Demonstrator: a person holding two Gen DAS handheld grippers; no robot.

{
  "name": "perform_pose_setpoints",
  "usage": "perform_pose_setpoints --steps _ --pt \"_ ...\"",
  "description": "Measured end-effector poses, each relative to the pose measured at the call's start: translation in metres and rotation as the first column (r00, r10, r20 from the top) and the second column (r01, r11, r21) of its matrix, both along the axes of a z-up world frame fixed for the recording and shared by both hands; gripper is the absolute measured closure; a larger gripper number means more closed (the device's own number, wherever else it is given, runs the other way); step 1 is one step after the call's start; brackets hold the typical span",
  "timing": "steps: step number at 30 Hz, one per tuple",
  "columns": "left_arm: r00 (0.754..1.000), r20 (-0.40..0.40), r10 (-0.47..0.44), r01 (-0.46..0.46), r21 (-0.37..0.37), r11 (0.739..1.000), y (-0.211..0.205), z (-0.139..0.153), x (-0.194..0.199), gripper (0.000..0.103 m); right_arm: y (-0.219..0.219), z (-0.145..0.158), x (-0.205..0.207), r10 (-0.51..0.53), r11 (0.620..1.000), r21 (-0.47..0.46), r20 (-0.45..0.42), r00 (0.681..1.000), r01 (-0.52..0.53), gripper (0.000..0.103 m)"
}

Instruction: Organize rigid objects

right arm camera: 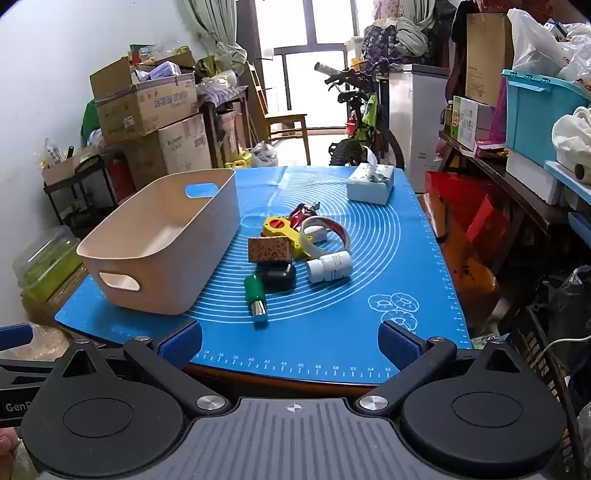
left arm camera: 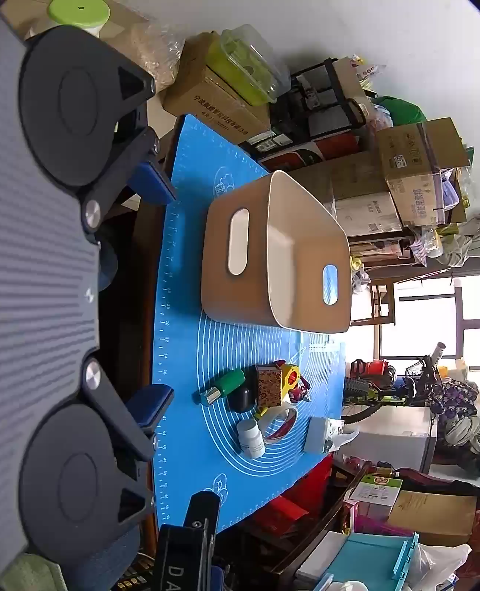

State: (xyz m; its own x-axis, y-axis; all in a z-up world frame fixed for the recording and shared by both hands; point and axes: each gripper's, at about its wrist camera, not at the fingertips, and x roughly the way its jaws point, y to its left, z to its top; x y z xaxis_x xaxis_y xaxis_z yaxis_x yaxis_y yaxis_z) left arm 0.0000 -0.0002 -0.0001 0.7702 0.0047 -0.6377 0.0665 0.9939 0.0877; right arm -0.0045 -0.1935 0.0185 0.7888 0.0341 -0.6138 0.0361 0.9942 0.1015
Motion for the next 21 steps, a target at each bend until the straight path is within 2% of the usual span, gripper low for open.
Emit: perform_pose_setpoints --steps 21 --pt "1.000 -0.003 0.000 0.000 -0.001 1.000 0.0000 0.0001 -0.0001 0.001 -0.0004 -0.0002 -0.0004 0.000 1.000 0.009 0.007 1.000 -0.001 0.002"
